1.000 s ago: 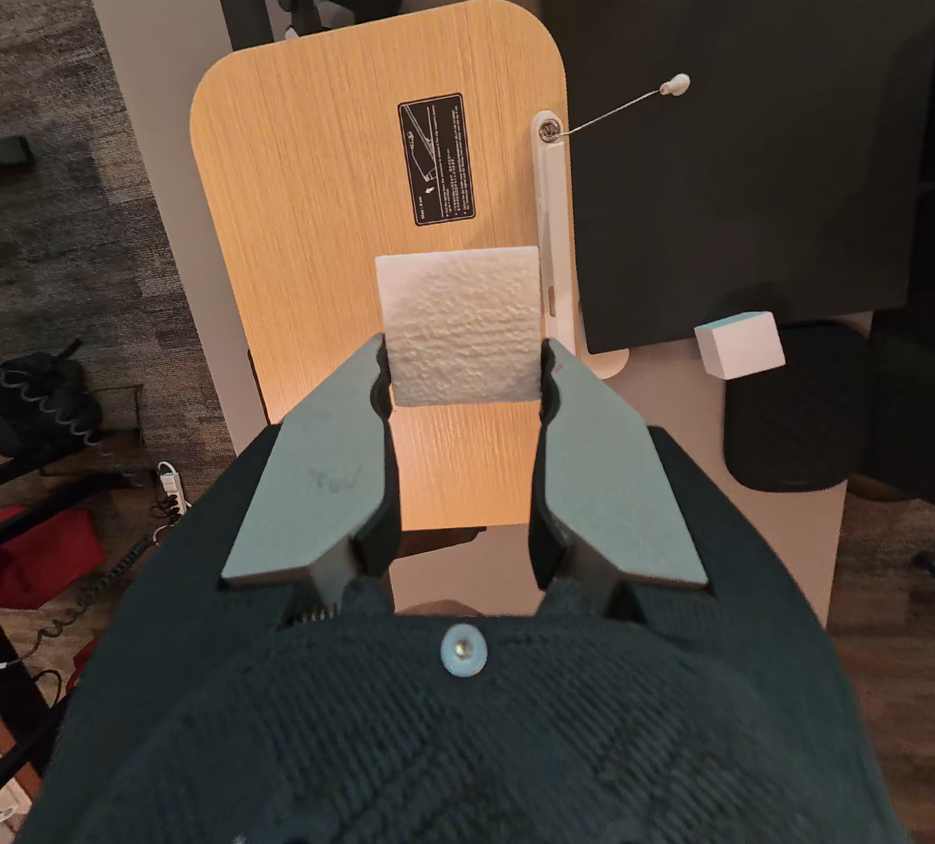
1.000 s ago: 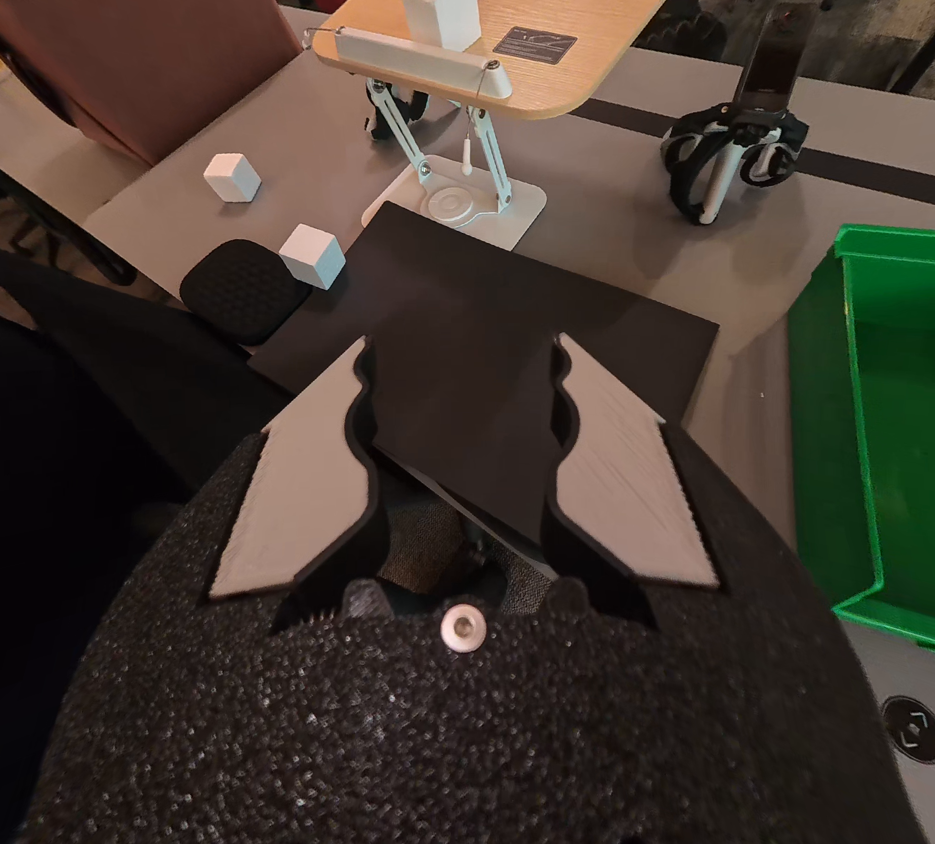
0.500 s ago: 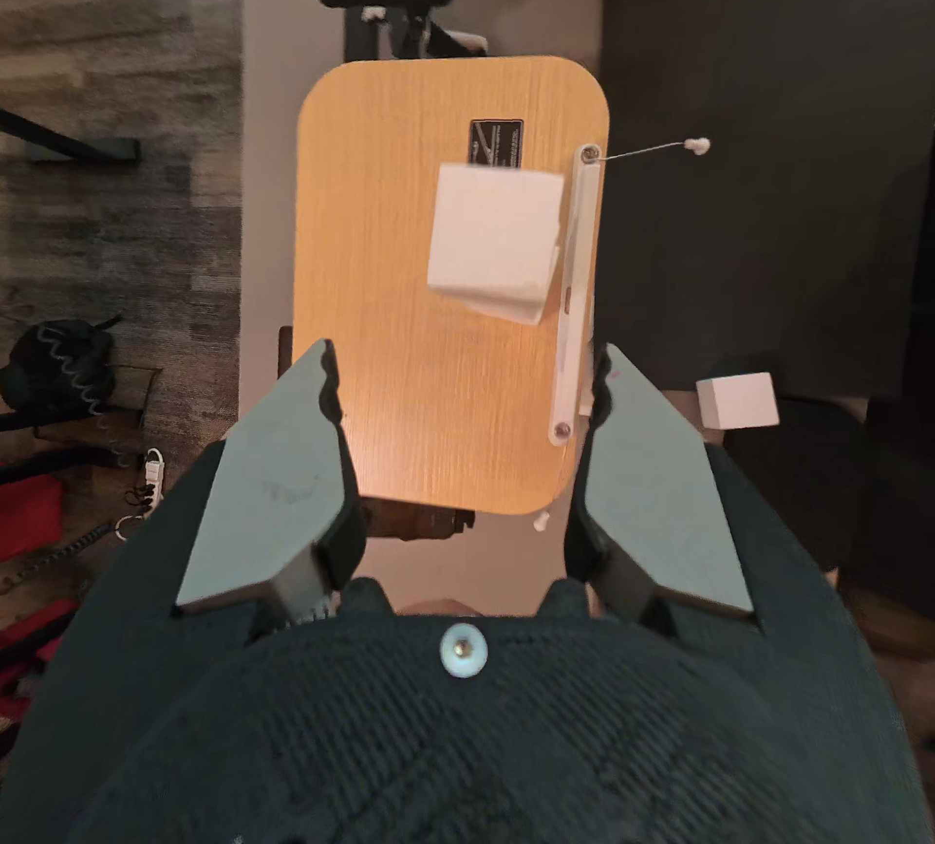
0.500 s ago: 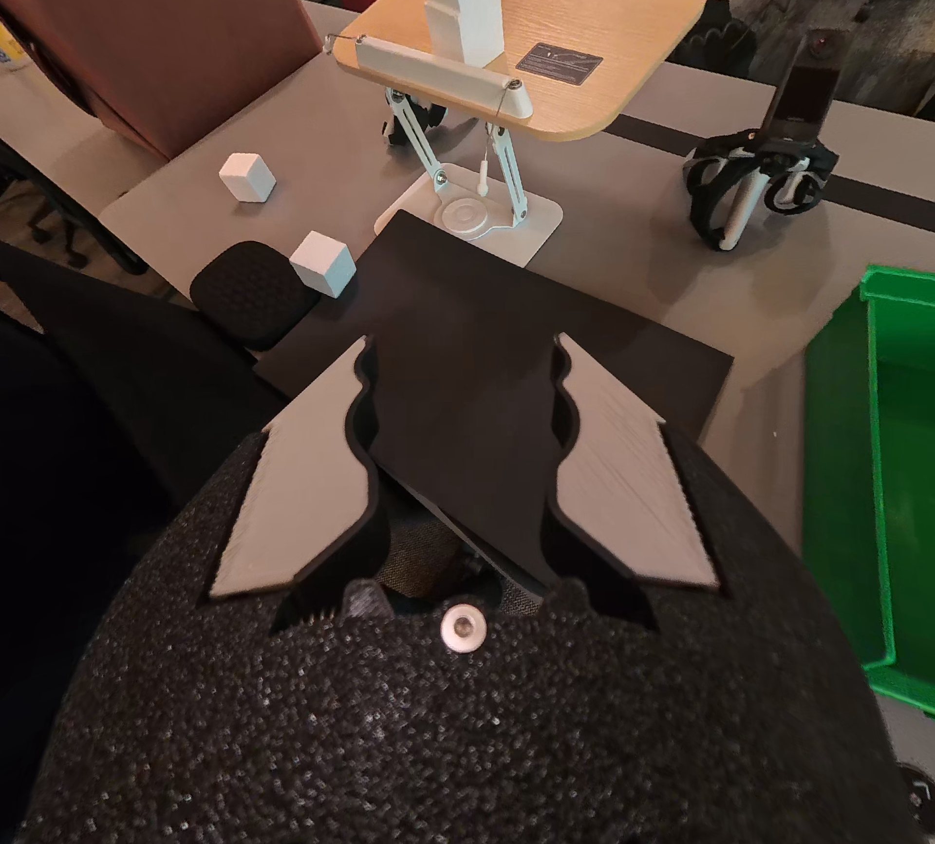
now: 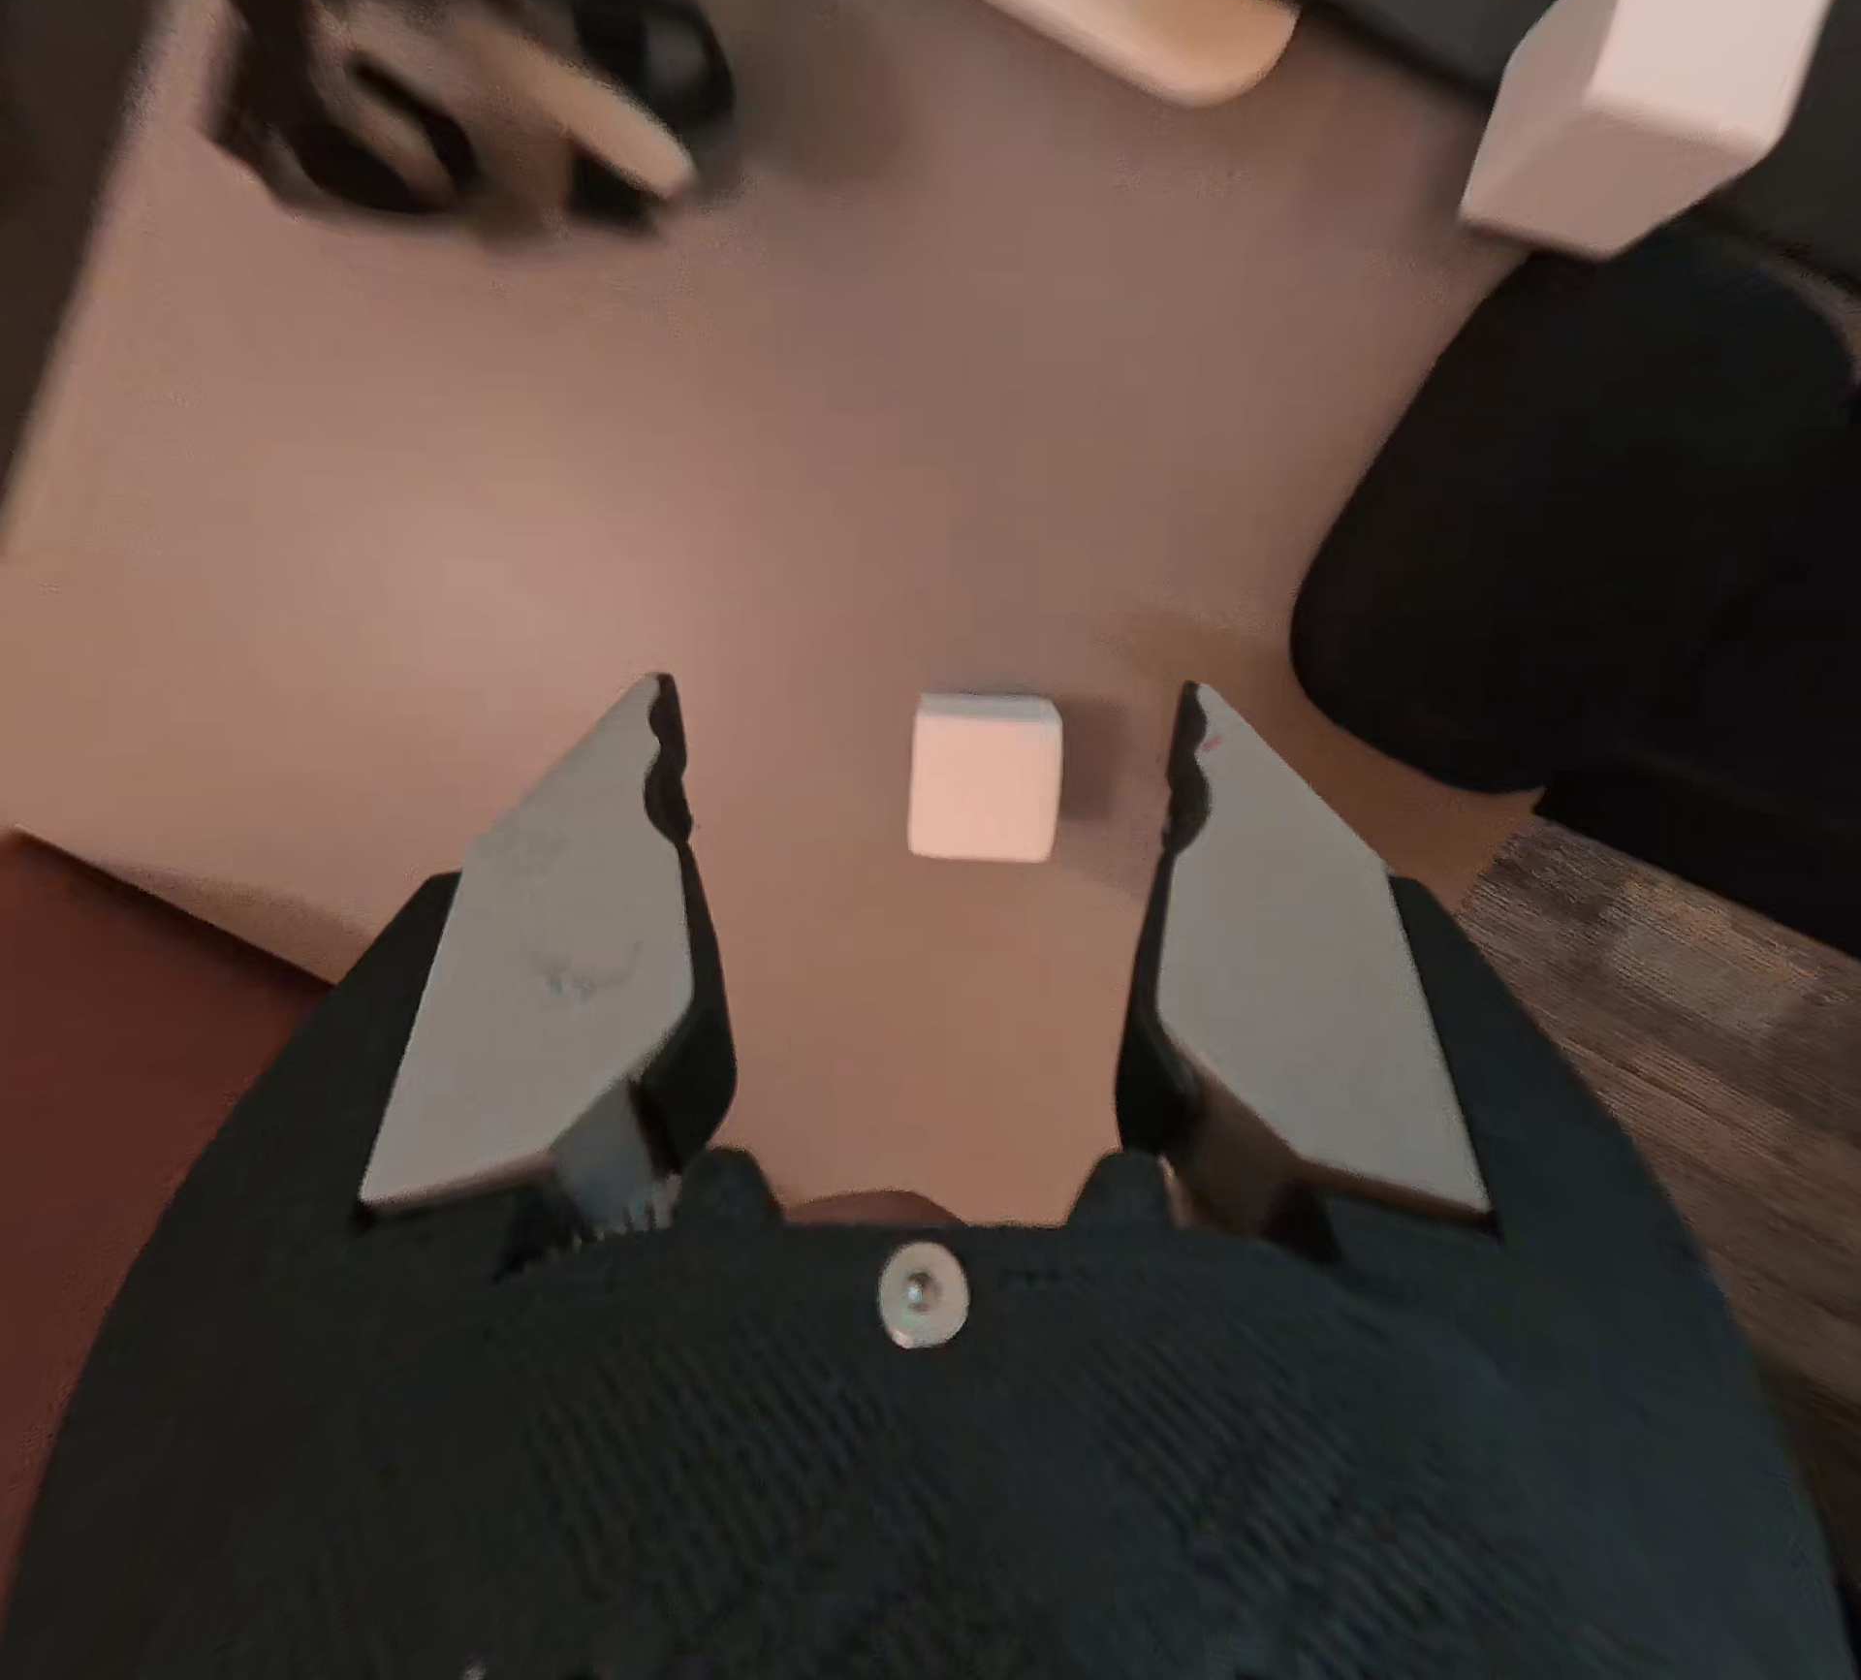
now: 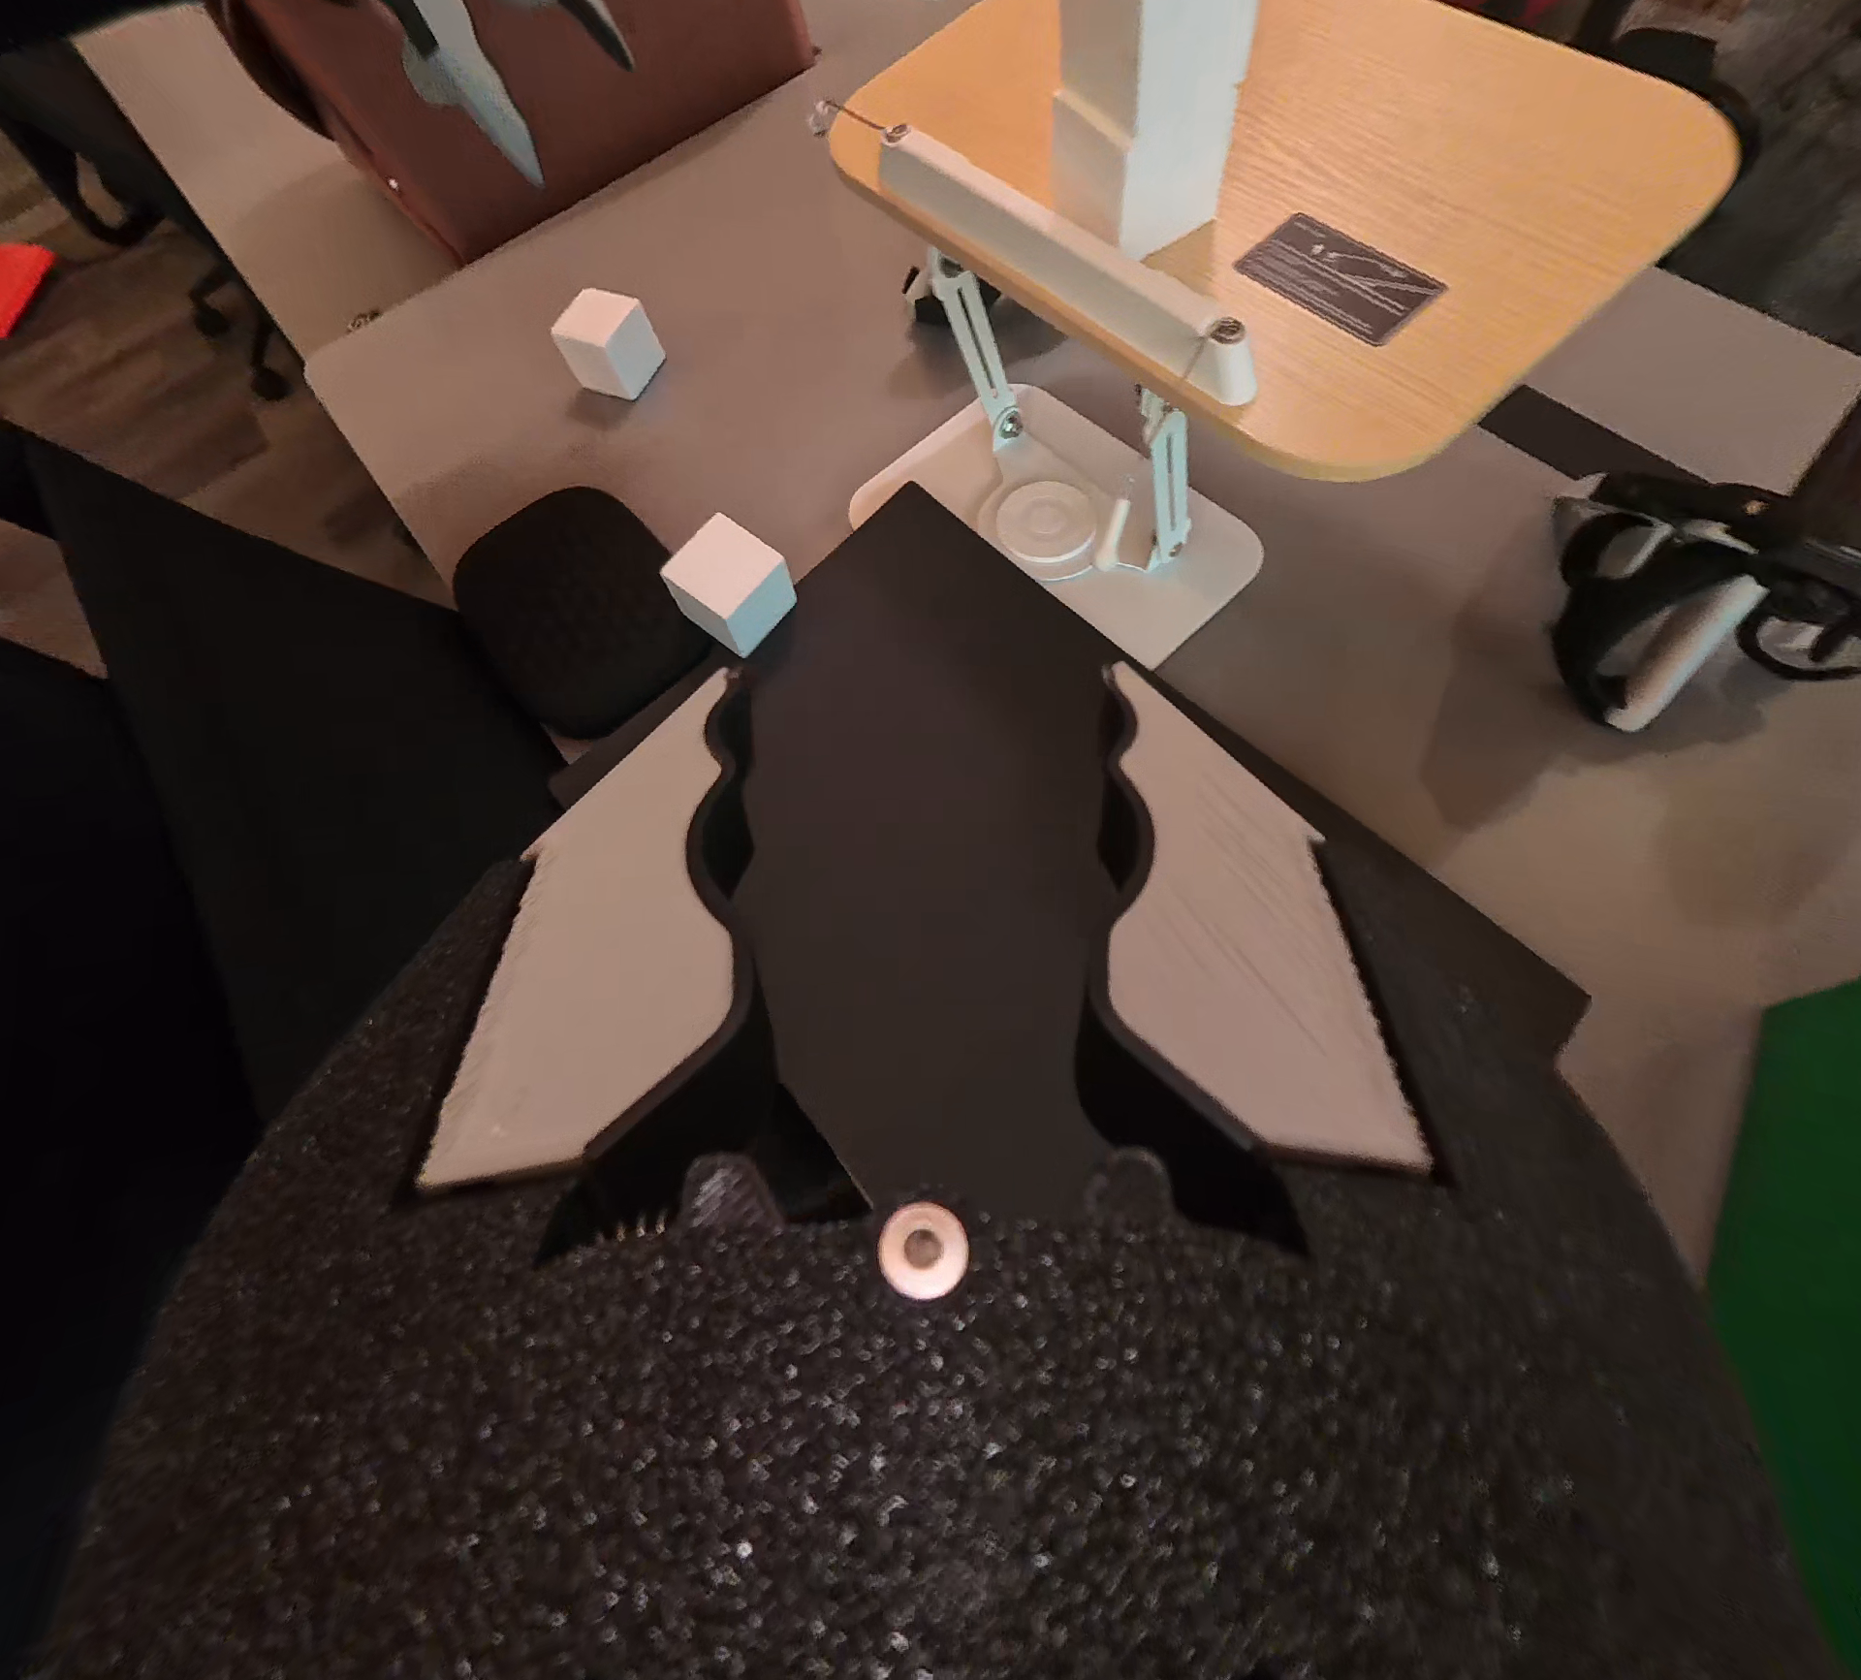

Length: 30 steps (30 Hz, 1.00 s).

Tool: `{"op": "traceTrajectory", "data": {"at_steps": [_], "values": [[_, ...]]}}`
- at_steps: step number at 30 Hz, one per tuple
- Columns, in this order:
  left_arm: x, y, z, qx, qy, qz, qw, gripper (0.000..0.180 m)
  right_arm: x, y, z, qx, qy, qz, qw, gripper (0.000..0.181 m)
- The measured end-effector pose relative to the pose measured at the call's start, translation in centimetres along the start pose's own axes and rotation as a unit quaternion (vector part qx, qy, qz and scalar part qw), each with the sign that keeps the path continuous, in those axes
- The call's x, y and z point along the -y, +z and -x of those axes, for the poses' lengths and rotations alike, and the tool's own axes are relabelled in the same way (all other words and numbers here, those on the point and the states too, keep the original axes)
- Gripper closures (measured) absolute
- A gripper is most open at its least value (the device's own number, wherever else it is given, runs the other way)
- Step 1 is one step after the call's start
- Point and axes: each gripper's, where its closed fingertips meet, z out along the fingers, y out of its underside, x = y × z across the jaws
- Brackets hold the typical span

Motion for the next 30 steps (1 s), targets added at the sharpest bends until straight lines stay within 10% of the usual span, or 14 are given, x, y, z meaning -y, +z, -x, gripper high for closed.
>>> {"op": "traceTrajectory", "data": {"at_steps": [15, 30], "values": [[-6.9, 6.2, -1.6, -0.033, 0.005, 0.104, 0.994, 0.127, -0.3, 1.7, 1.8, 0.008, -0.012, 0.024, 1.0, 0.112], [29.8, -14.4, 0.4, 0.042, 0.229, -0.02, 0.972, 0.126, -3.1, 0.8, 1.9, 0.013, 0.02, -0.006, 1.0, 0.113]]}}
